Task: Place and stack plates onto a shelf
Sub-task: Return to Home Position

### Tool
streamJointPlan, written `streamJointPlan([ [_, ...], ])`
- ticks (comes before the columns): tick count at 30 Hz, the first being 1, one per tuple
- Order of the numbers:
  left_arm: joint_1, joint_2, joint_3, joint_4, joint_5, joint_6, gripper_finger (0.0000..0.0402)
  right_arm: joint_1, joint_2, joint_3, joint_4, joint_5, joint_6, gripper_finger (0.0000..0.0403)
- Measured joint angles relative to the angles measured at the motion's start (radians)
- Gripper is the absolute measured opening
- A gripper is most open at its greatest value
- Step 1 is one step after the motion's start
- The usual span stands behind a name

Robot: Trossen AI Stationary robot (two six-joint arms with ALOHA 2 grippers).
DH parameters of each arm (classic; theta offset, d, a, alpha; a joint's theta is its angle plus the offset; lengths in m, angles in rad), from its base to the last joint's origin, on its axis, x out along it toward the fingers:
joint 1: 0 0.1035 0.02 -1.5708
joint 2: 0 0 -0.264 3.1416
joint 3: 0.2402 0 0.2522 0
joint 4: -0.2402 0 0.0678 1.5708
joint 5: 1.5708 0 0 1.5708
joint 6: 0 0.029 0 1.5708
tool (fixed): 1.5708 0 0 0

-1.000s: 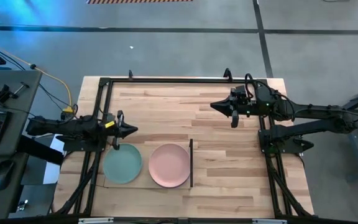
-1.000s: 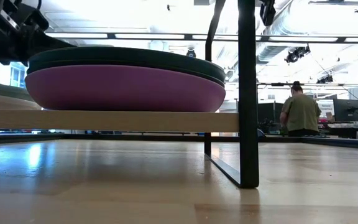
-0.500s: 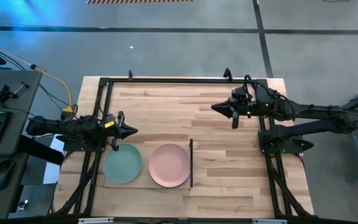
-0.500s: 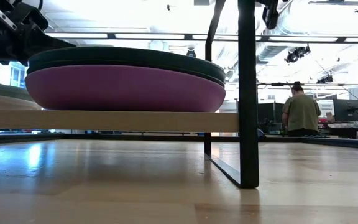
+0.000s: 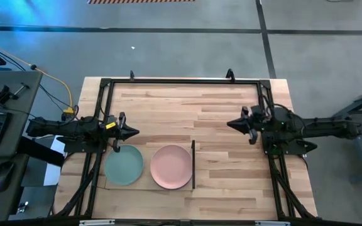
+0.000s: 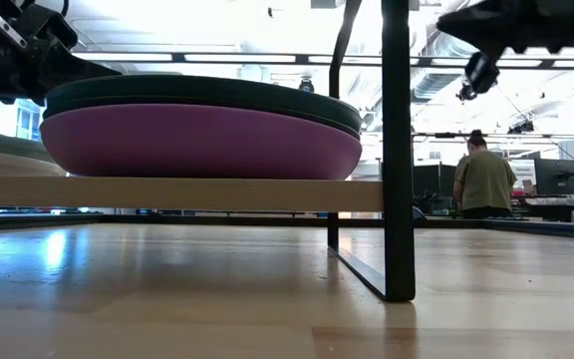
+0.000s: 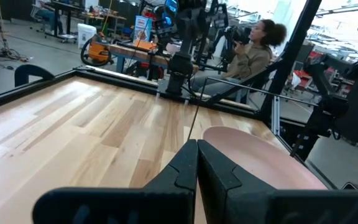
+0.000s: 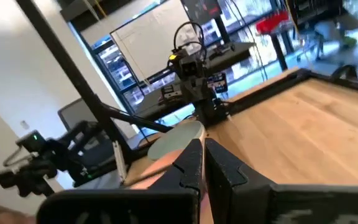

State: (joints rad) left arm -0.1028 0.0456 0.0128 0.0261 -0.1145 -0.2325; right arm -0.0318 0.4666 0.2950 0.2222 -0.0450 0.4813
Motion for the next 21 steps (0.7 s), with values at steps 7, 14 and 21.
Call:
streamJointPlan([
  [7,0.000,0.000,0.000,0.000,0.000,0.000,0.0001,0.000,-0.196,-0.129,0.007,0.000,-0.095,0.0000],
  [14,0.000,0.000,0.000,0.000,0.000,0.000,0.0001,0.000,-0.308,-0.240,0.053,-0.005,-0.097,0.0000],
  [21,0.000,0.000,0.000,0.000,-0.001,0.000,0.0001,0.000,-0.371,-0.285,0.097,-0.013,-0.147,0.0000],
])
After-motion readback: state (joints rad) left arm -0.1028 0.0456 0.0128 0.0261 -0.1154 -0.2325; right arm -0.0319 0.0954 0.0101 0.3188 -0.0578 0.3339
